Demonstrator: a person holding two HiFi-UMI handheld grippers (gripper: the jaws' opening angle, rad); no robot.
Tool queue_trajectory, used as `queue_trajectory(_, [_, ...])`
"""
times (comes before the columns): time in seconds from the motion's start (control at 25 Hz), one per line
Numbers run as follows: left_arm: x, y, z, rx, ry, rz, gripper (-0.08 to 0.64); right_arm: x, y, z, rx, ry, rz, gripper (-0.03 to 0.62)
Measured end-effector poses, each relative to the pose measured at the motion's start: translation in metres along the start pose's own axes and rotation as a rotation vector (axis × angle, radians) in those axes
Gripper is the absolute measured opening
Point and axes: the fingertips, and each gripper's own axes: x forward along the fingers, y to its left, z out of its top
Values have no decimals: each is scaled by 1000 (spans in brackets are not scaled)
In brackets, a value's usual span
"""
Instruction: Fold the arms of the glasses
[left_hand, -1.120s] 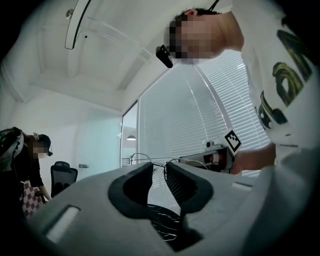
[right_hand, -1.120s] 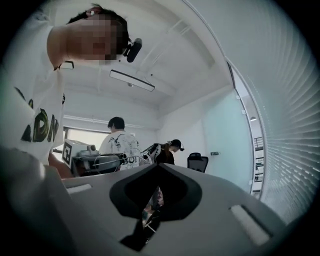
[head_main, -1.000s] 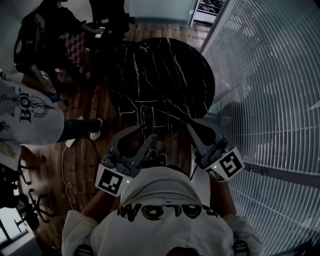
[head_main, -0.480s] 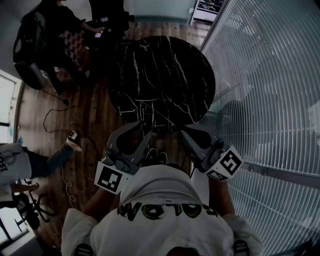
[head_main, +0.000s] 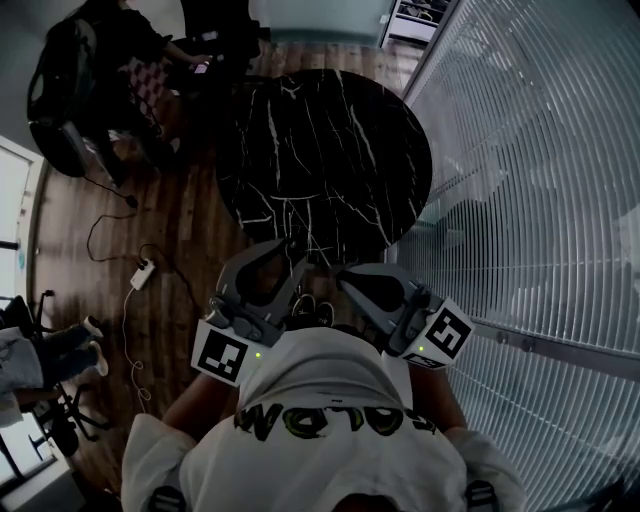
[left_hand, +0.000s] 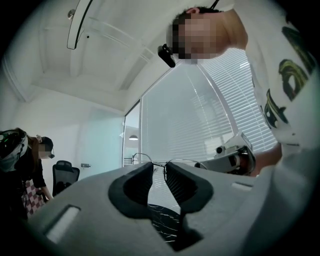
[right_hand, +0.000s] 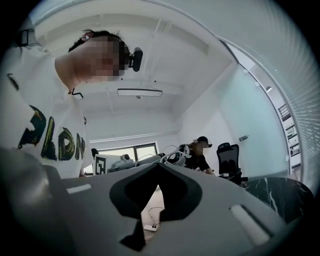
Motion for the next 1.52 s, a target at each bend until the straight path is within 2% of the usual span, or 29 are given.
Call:
queue_trajectory(0.68, [5,-6,0,-1,2,4,87,17,27,0,42,-40,101,3])
queue_trajectory(0.88, [0,0,-1,-7,11,33,87,15,27,12,26,-55,90,2])
queue_trajectory(1.04, [-2,5,-3,-14,14,58,87,11,12,24,-54,-65,-4,3])
queue_trajectory(1.32, [0,6,-5,-28,22,89,87,-6,-32,33,-238,-11,-385,2])
queue_trajectory(1.52, [6,-1,-3,-35,17,79,87,-17,-37,34,-225,-33,-464,2])
